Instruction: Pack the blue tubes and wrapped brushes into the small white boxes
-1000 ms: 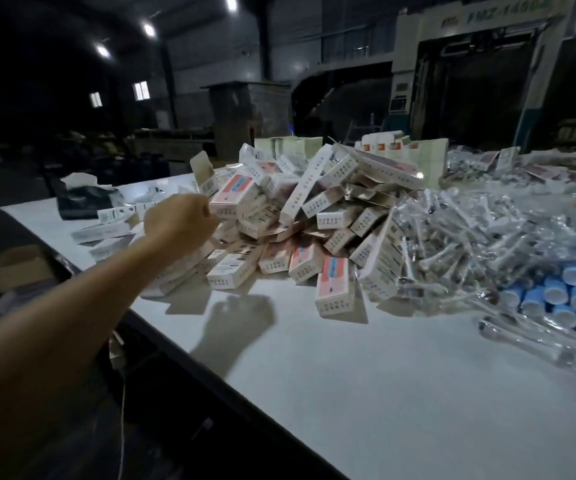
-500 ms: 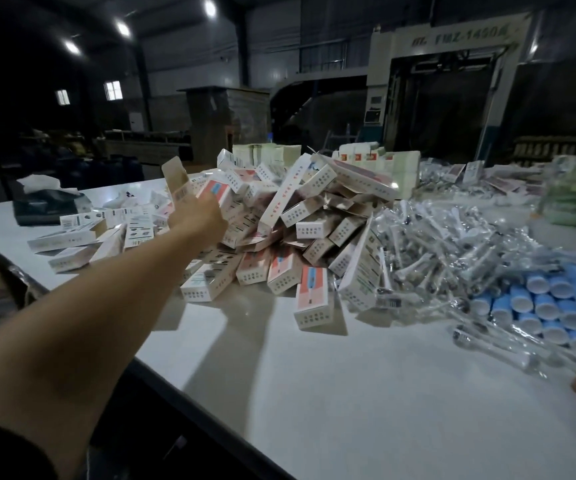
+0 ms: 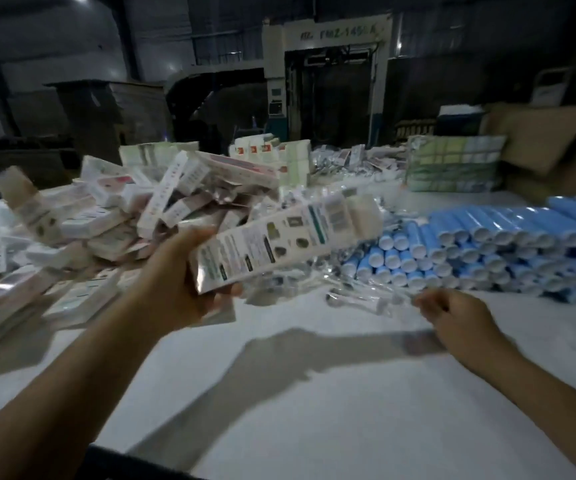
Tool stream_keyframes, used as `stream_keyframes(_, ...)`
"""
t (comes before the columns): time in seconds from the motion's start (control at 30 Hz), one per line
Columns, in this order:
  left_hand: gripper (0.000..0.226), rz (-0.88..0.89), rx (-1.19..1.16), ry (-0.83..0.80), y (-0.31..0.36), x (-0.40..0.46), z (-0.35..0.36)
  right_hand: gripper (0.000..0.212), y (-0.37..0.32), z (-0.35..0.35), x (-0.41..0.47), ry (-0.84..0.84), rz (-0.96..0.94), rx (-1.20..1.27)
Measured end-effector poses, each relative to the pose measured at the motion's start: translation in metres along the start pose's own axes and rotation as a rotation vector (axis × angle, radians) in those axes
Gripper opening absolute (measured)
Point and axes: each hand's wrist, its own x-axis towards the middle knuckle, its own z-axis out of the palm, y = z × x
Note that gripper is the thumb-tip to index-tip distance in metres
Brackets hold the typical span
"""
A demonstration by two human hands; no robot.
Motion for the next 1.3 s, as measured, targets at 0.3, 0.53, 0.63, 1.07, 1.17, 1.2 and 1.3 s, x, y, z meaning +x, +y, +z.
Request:
stream_keyframes(0.3, 0.042, -0.286, 0.296, -0.069, -0.071, 0.079, 0.112, 0.047, -0.007, -0.045, -0.006, 0.075, 0.385, 0.986)
stream_keyframes(0.53, 0.050, 0.613, 1.361, 0.191, -0.089, 0.077, 0.105, 0.020, -0.012, -0.039, -0.005, 0.066, 0.405, 0.687)
stream_keyframes(0.63, 0.085, 0.856, 1.812, 0.045, -0.095, 0.063, 0.124, 0.015, -0.015, -0.038, -0.009, 0.008, 0.396, 0.639)
stream_keyframes(1.07, 0.062, 1.024, 1.898, 0.005, -0.117, 0.052, 0.147, 0.030, -0.029, -0.103, 0.073, 0.309, -0.037, -0.386)
stream_keyframes(1.17, 0.060, 0.965, 1.937, -0.034, -0.123, 0.056, 0.151, 0.021, -0.025, -0.141, 0.125, 0.295, 0.016, -0.819)
stream_keyframes(1.2, 0.061, 0.929, 1.937, -0.060, -0.123, 0.058, 0.153, 0.027, -0.021, -0.151, 0.139, 0.254, 0.100, -0.966)
stream_keyframes(1.3, 0.078, 0.776, 1.952, -0.113, -0.123, 0.065, 0.158, 0.031, -0.008, -0.171, 0.165, 0.051, 0.323, -1.314)
